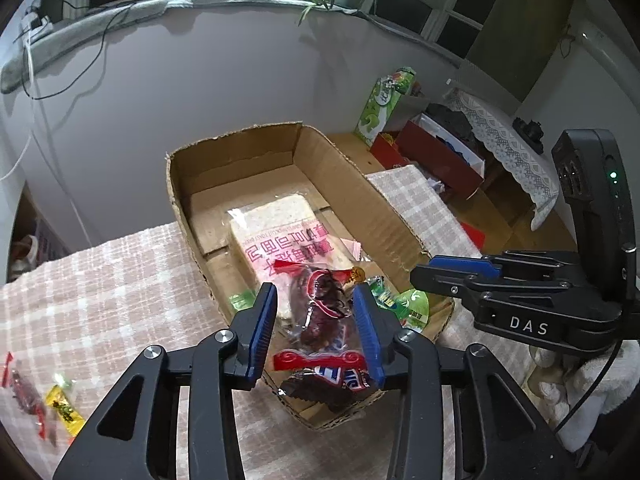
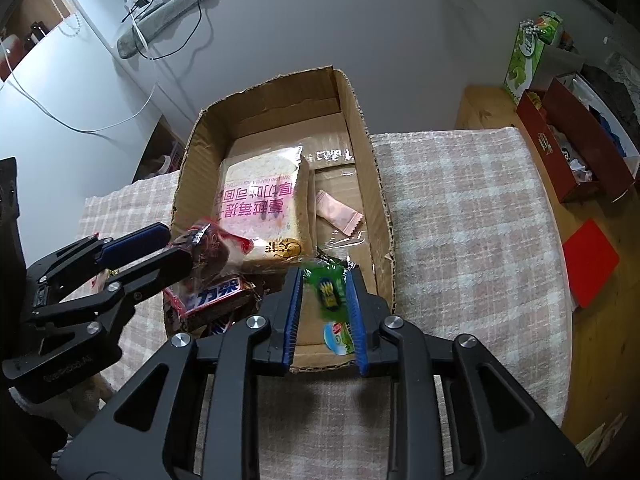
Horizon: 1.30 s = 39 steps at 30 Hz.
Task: Organize snacks
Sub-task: 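Carry both items over the box and open both tools to release them, then move both tools back toward the remaining red packet and yellow candy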
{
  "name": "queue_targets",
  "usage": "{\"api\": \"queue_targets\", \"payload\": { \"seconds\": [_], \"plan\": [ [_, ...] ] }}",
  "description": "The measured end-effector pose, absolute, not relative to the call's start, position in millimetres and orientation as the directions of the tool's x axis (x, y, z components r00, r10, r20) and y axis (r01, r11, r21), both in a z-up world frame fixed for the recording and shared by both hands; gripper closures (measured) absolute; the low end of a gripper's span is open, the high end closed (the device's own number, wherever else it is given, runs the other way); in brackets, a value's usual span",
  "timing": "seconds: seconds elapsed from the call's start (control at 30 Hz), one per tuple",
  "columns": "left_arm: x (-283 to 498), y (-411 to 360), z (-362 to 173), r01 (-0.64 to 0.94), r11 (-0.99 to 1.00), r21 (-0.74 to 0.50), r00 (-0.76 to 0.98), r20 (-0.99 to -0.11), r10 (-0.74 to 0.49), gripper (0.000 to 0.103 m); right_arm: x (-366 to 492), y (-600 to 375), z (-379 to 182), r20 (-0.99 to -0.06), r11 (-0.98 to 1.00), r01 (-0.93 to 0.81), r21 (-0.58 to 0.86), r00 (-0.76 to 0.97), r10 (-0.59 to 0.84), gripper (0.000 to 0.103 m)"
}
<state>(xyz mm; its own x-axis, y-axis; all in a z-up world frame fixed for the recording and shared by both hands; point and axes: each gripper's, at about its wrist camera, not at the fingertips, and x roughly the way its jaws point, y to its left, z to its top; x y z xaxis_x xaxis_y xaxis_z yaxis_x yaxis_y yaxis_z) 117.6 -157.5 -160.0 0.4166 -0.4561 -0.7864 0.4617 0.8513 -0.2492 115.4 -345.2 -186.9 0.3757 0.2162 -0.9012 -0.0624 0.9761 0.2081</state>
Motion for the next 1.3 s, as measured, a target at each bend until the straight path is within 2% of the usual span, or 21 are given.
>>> {"api": "queue_targets", "payload": {
  "seconds": [0.03, 0.07, 0.1, 0.27, 0.37, 0.53, 0.6, 0.93, 1.03, 1.07, 1.3],
  "plan": [
    [117.4, -157.3, -159.2, 0.463, 0.852, -0.246, 0.419, -0.786, -0.455, 0.064, 115.1, -345.9, -186.6, -0.901, 0.977, -0.058, 0.204, 0.378, 0.211, 0.065],
    [117.3, -156.9, -158.7, 0.464, 0.851, -0.245, 0.42, -0.785, -0.455, 0.064, 114.3, -347.0, -186.0, -0.9, 0.978, -0.052, 0.201, 0.384, 0.206, 0.054],
    [117.0, -156.3, -158.3, 0.464, 0.852, -0.244, 0.422, -0.784, -0.455, 0.064, 114.0, -347.8, -185.6, -0.9, 0.978, -0.049, 0.201, 0.386, 0.204, 0.049],
    [115.3, -154.3, -155.0, 0.462, 0.855, -0.235, 0.433, -0.781, -0.449, 0.063, 114.0, -350.4, -183.1, -0.899, 0.978, -0.037, 0.203, 0.388, 0.201, 0.048],
    [113.1, -152.9, -151.2, 0.459, 0.857, -0.234, 0.443, -0.776, -0.45, 0.054, 113.1, -351.3, -180.7, -0.897, 0.979, -0.03, 0.202, 0.395, 0.197, 0.04],
    [107.0, -150.6, -143.3, 0.462, 0.86, -0.218, 0.462, -0.768, -0.443, 0.05, 109.9, -353.2, -175.2, -0.89, 0.977, -0.019, 0.211, 0.41, 0.2, 0.033],
    [104.4, -148.7, -140.0, 0.458, 0.863, -0.213, 0.472, -0.765, -0.439, 0.042, 108.9, -354.2, -174.5, -0.887, 0.974, -0.02, 0.227, 0.409, 0.215, 0.027],
    [95.5, -131.4, -130.9, 0.43, 0.879, -0.204, 0.498, -0.759, -0.42, 0.039, 105.6, -346.2, -171.7, -0.859, 0.955, -0.058, 0.289, 0.425, 0.286, 0.026],
    [95.4, -124.2, -129.2, 0.418, 0.887, -0.195, 0.501, -0.765, -0.404, 0.039, 104.3, -336.3, -169.2, -0.848, 0.945, -0.096, 0.313, 0.419, 0.323, 0.021],
    [95.3, -121.2, -128.8, 0.414, 0.889, -0.196, 0.503, -0.765, -0.403, 0.039, 103.5, -332.8, -167.8, -0.844, 0.943, -0.106, 0.315, 0.423, 0.329, 0.019],
    [86.0, -79.7, -132.8, 0.338, 0.913, -0.229, 0.528, -0.757, -0.385, 0.039, 99.9, -306.3, -157.5, -0.831, 0.942, -0.179, 0.283, 0.445, 0.334, 0.018]
  ]
}}
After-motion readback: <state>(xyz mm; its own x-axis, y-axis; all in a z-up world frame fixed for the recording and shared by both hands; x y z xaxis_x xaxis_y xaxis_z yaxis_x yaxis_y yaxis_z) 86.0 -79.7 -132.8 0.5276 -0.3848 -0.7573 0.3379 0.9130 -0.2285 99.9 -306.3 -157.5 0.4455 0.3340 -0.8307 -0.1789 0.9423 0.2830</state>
